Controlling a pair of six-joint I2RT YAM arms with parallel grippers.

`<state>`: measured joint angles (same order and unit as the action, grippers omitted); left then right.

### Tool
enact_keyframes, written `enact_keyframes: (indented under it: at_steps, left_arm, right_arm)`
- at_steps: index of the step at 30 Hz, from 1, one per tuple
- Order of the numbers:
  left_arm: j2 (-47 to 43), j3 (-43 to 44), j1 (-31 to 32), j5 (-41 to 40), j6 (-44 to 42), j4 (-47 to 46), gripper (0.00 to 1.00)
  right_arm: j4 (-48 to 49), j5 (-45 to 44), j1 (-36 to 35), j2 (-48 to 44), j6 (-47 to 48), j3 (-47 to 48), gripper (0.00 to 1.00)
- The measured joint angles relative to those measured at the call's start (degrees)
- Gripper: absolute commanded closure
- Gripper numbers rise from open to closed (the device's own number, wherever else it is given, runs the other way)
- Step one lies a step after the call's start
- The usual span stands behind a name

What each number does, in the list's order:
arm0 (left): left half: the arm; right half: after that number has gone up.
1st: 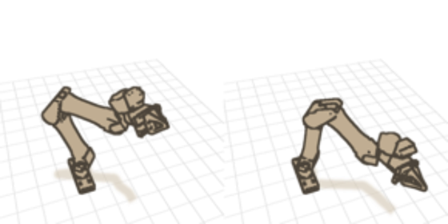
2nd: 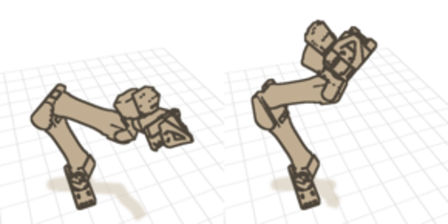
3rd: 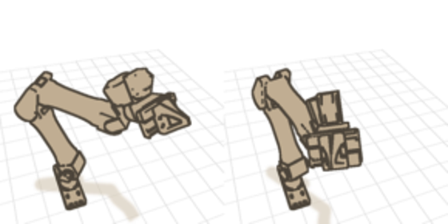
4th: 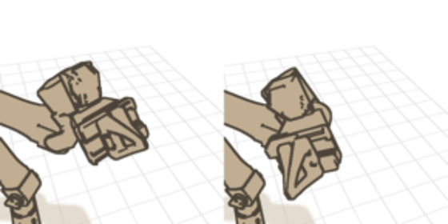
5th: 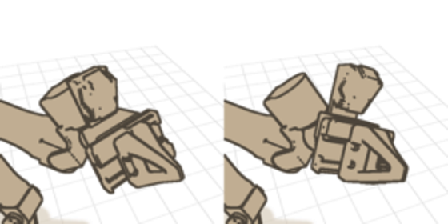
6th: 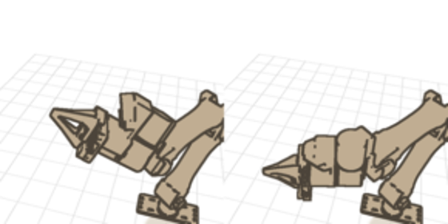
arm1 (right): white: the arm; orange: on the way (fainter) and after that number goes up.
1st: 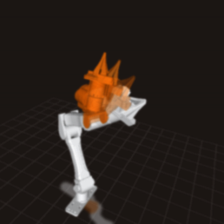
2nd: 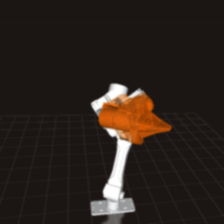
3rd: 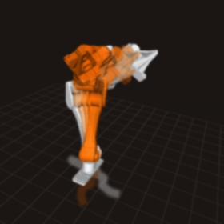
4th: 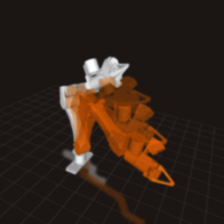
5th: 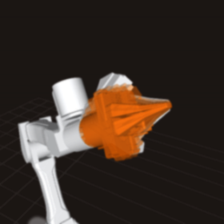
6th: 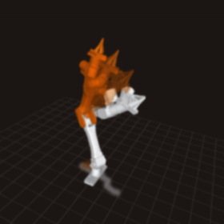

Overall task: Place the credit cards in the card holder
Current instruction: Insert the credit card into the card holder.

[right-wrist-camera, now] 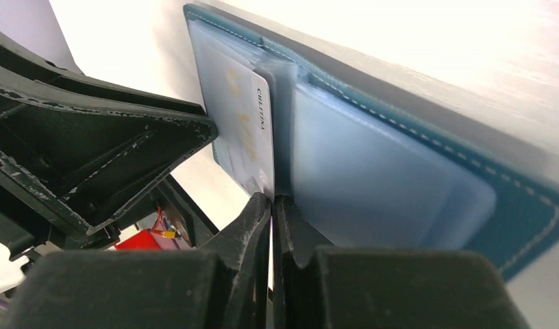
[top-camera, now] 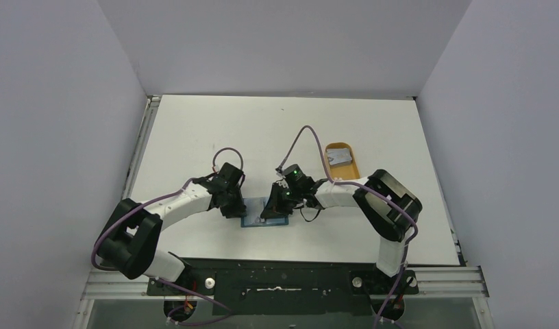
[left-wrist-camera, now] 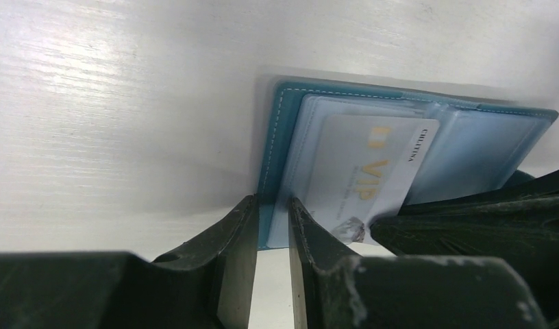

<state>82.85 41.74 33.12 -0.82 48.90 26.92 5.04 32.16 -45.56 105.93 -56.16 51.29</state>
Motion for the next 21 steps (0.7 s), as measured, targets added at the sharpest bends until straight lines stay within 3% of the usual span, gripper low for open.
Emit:
enact_keyframes:
  at_steps: [5, 11, 13, 21]
  left_arm:
    - [0.09, -0.04, -0.20, 1.07, 0.09, -0.39, 0.80]
    - [0.09, -0.04, -0.24, 1.46, 0.22, -0.55, 0.78]
    - [0.09, -0.04, -0.24, 1.81, 0.26, -0.79, 0.76]
    - [-2.14, -1.31, -1.81, 3.10, 0.68, -0.85, 0.73]
  right_arm:
    - [-0.15, -0.28, -0.63, 0.55, 0.11, 0.87, 1.00]
    - [-0.76, -0.68, -0.68, 0.46, 0.46, 0.90, 0.66]
    - [-0.63, -0.35, -0.74, 0.31, 0.42, 1.03, 0.59]
    - [-1.03, -0.90, -1.05, -0.74, 0.92, 1.42, 0.53]
